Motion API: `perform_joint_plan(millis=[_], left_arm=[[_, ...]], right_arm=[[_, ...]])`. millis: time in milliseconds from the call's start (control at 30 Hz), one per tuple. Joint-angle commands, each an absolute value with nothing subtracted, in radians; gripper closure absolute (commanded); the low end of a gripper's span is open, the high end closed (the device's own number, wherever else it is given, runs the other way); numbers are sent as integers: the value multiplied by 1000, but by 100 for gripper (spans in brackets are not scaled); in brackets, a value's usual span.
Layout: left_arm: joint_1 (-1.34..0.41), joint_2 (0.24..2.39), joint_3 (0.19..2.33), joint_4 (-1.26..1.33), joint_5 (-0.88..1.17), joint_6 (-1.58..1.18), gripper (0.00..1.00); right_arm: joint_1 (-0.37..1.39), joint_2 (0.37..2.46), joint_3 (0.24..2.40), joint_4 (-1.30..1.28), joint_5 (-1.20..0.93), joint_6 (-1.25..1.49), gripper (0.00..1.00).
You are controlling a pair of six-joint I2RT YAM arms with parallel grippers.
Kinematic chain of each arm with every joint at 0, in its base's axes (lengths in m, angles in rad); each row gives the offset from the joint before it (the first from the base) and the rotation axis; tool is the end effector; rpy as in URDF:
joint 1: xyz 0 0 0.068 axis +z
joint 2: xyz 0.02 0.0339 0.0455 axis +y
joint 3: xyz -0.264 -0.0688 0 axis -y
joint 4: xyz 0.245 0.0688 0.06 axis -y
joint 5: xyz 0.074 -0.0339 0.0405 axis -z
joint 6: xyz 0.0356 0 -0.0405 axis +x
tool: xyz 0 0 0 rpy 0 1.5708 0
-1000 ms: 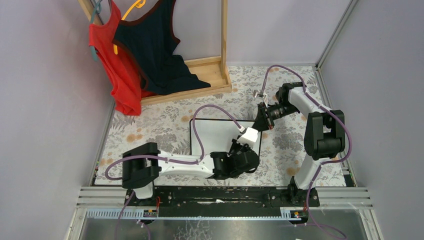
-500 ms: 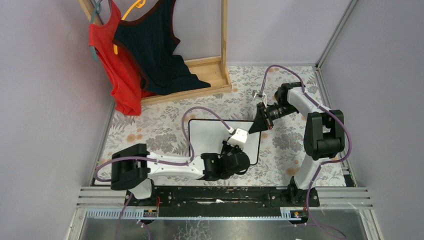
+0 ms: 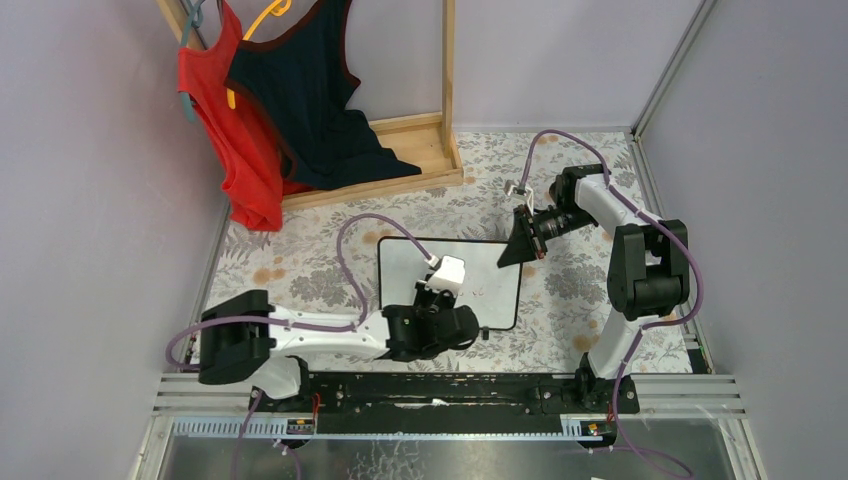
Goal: Erase the whiteboard
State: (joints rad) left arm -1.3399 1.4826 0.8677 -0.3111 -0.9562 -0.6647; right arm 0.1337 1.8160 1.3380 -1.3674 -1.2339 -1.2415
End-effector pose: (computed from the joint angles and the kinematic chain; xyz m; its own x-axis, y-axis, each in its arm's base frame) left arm 0.0943 -0.2740 0.2086 -0.4209 0.2361 -0.8758 0.2406 0.9600 0.1432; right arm 0.2988 0.0741 0.2276 -0.5068 -0.3838 -0.7719 -0.8349 -0.0044 0.5504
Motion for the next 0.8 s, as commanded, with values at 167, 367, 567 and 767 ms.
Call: perform_joint_plan(millis=[167,367,567,767], left_arm=[[-1338,1715,1016,-135,-879,-579,100],[-1356,1793,1121,-46,-823,-525,100],[-1363,1857,1204,-8,-794,-484,100],[-1362,1865,1214,-24,-808,-473,100]], right_arm=[[156,1812,1343,-1459,-1258,-1233,100],[156,1813,1342,-1459,-1259,-1233,100],[156,1813,1341,-1459,-1259,-1231,100],[156,1813,1343,-1459,-1259,-1231,100]])
